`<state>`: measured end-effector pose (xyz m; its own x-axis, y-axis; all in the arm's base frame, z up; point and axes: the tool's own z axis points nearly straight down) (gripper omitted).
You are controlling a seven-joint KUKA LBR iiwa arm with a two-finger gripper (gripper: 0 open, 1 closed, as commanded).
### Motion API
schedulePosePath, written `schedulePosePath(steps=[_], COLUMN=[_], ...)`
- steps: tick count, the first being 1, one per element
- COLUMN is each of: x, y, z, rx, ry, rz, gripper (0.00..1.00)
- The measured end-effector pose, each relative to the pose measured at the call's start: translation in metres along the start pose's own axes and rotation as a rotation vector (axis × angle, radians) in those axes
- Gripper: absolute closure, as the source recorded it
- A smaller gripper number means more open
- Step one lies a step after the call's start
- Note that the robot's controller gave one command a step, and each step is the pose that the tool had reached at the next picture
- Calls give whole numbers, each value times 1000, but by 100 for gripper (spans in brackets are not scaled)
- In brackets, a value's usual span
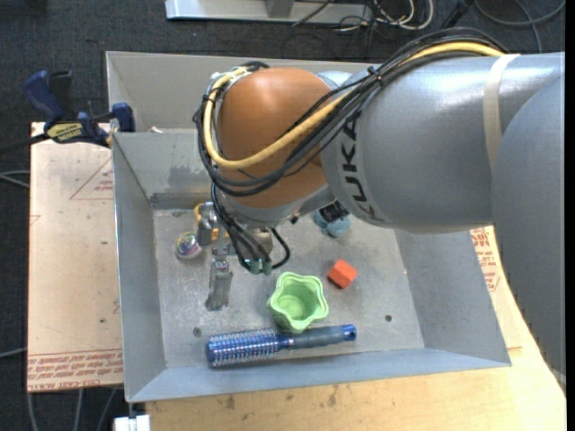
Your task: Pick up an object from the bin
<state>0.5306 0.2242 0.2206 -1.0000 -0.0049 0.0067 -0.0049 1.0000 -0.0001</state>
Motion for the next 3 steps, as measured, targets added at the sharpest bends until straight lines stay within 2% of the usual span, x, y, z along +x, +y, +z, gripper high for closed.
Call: schedulePosePath(steps=[1, 2, 3], x=[29, 42, 42], y=[-87, -55, -55], z=[122, 135, 136], rx=[0, -3, -4], ry=[-2, -13, -13], rz=[290, 63, 64], gripper=[0, 0, 100])
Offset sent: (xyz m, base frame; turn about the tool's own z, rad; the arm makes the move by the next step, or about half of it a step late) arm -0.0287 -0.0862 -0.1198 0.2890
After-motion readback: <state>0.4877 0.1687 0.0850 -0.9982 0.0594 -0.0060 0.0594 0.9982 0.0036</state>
